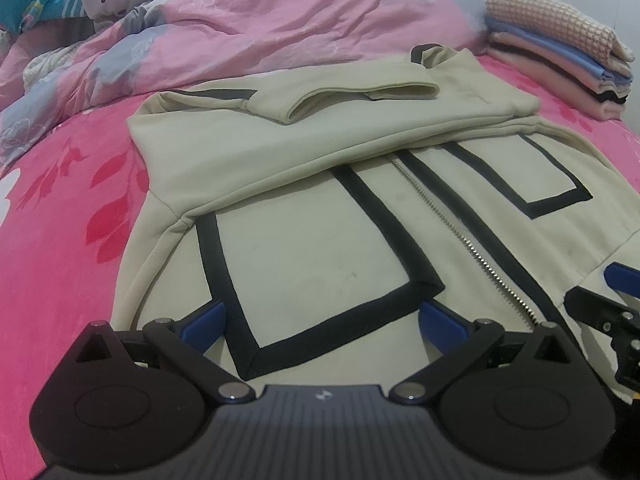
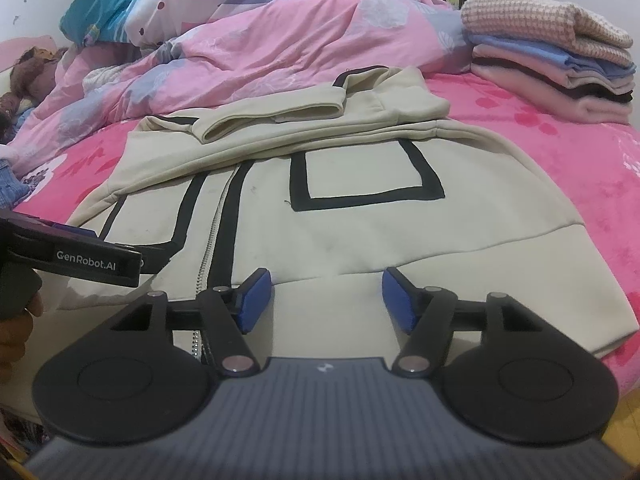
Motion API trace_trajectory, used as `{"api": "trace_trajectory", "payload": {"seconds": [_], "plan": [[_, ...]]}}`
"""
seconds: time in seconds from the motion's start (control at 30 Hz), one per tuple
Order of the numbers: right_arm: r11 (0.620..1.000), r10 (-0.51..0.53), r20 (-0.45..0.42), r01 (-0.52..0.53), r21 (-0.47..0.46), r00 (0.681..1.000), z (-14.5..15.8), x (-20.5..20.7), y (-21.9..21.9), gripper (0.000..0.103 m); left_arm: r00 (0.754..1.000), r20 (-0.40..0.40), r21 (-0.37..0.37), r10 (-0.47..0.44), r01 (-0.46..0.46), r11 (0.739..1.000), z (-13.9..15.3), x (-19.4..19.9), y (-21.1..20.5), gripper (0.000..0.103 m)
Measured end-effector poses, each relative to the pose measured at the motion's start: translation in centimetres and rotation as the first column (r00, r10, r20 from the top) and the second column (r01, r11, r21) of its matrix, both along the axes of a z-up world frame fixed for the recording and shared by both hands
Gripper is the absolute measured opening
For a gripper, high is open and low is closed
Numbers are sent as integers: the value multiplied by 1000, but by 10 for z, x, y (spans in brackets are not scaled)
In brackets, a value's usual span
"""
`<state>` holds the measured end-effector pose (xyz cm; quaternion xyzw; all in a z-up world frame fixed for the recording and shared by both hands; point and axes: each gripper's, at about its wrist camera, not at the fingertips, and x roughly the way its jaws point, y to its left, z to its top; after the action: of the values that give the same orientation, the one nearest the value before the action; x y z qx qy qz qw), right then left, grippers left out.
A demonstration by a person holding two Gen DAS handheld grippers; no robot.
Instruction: Fold clothes
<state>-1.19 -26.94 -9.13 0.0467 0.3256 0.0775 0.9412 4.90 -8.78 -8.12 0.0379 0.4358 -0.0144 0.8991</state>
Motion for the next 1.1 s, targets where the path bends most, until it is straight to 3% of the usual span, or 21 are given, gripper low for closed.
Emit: {"api": "trace_trajectory", "payload": {"seconds": [1.1], "plan": [[999, 23, -4, -23, 32, 1000, 0, 0, -2, 75, 999, 40, 70, 9, -12, 997, 2, -6, -11, 103]]}}
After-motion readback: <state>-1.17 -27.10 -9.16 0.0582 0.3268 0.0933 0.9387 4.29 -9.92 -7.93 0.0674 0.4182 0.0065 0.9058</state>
